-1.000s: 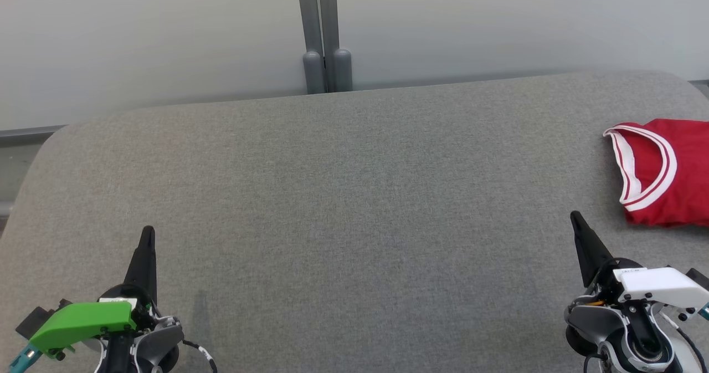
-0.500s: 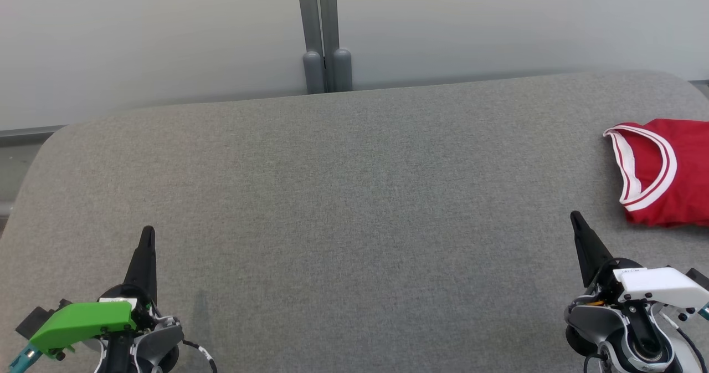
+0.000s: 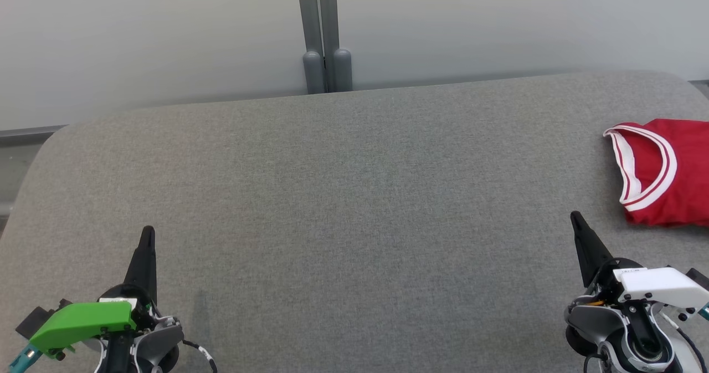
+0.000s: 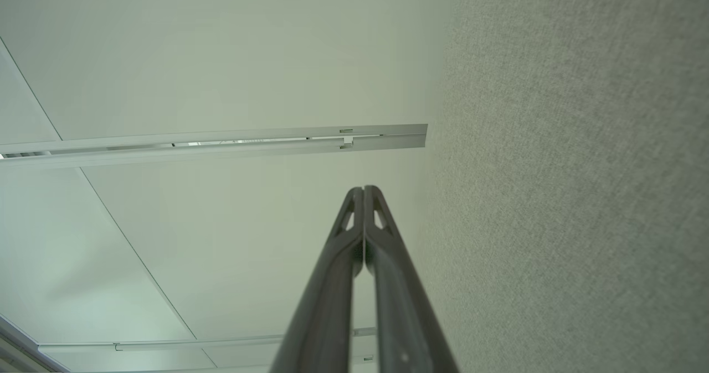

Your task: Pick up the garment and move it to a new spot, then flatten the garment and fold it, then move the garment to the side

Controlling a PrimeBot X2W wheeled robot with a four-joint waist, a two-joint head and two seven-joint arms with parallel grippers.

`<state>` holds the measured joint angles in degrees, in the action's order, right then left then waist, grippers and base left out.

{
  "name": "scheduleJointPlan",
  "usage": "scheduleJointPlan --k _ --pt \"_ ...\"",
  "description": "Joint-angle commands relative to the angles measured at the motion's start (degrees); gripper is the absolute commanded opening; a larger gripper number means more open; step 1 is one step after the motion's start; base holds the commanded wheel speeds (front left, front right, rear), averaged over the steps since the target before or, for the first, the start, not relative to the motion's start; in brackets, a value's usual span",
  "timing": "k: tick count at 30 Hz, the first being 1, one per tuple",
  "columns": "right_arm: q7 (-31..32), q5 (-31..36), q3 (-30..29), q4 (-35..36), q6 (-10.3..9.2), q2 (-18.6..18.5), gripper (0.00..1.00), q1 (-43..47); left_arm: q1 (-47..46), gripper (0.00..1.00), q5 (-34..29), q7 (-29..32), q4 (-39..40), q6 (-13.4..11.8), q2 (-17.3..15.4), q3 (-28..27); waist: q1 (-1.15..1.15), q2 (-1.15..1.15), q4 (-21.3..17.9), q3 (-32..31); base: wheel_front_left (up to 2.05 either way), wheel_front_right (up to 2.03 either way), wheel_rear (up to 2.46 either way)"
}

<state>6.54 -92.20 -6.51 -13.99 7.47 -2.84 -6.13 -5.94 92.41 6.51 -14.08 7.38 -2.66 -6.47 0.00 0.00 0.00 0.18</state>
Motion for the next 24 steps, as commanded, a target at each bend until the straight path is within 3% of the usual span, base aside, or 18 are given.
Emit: scheduleJointPlan --k 1,24 --pt "0.2 -0.4 0.0 -0.1 0.05 -0.1 0.00 -0.3 -0.7 0.00 0.0 0.2 0.1 0.2 -0.4 -0.1 0.00 0.00 0.0 0.0 0.00 0.00 0.00" --pt "0.2 -0.4 0.0 -0.1 0.05 -0.1 0.00 -0.3 -0.7 0.00 0.0 0.2 0.1 0.2 -0.4 -0.1 0.00 0.00 0.0 0.0 0.00 0.00 0.00"
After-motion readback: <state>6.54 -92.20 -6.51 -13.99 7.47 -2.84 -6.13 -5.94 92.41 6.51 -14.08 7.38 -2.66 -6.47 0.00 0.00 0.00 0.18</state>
